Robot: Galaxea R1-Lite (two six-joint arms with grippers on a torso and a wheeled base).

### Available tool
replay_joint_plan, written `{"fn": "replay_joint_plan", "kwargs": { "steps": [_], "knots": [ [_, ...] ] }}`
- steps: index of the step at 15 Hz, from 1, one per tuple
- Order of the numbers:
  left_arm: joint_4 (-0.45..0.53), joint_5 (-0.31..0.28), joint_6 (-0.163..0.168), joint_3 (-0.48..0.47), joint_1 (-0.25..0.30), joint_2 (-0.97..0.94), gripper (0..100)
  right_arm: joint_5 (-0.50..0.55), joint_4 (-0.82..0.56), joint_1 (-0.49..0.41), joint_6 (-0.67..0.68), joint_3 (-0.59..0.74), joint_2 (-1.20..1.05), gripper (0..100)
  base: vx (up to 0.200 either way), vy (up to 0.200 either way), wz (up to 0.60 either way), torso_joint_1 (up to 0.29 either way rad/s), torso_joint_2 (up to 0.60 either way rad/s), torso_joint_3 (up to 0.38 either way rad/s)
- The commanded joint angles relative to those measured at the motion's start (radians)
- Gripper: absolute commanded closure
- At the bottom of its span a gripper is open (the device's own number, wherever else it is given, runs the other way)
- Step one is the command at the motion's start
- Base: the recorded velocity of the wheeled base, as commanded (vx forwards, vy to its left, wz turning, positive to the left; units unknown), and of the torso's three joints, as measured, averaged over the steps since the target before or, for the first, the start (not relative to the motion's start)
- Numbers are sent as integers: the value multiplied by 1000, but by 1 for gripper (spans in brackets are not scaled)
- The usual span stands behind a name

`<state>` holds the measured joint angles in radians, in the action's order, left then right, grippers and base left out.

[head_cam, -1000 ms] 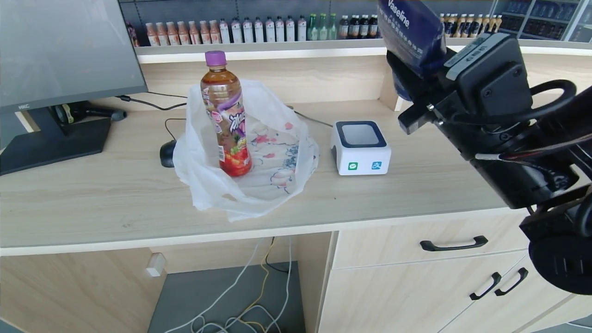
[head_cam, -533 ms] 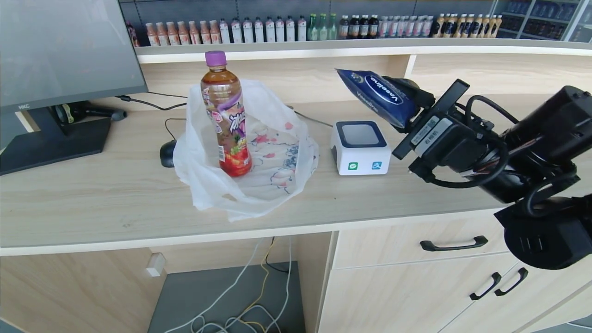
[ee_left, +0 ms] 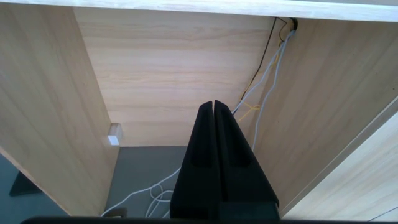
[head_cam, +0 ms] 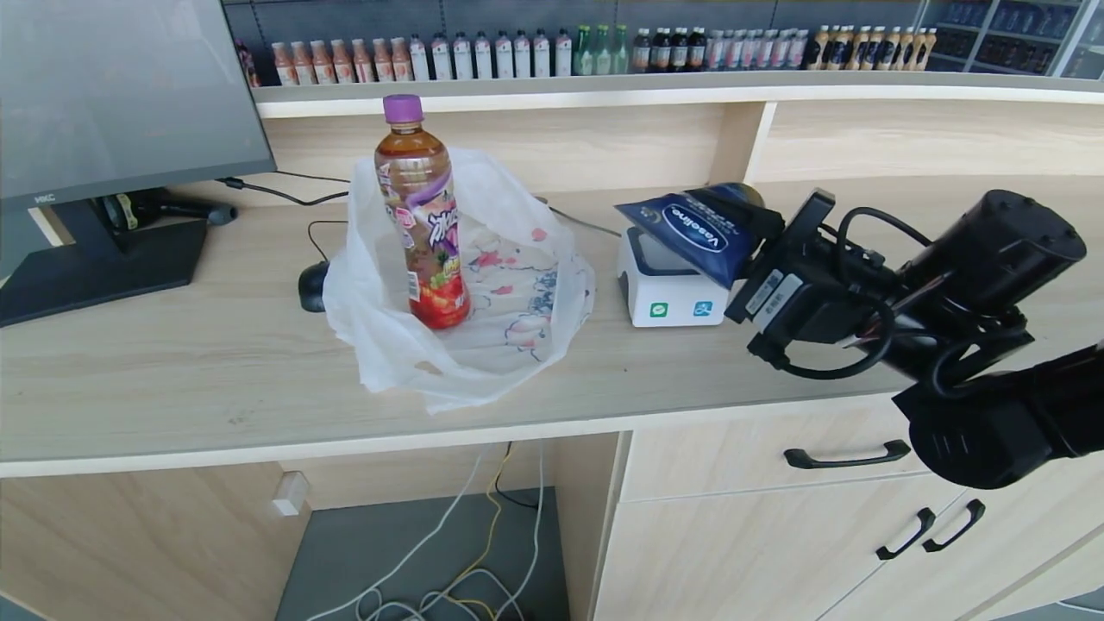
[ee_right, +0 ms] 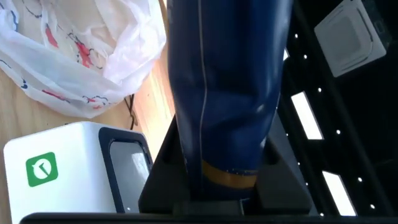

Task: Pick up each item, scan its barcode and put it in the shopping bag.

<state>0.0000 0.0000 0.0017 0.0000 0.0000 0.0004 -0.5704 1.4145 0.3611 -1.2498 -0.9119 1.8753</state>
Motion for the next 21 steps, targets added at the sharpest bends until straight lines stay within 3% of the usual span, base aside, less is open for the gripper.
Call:
{"fn": "replay_joint_plan", "kwargs": {
  "steps": [1,21],
  "knots": [
    [0,0,0,0,0,0,100,-16,0,-1,-10,-15,30,100,0,0,0,0,0,0],
    [0,0,0,0,0,0,100,-66,0,-1,-54,-44,105,100,0,0,0,0,0,0]
  ]
}}
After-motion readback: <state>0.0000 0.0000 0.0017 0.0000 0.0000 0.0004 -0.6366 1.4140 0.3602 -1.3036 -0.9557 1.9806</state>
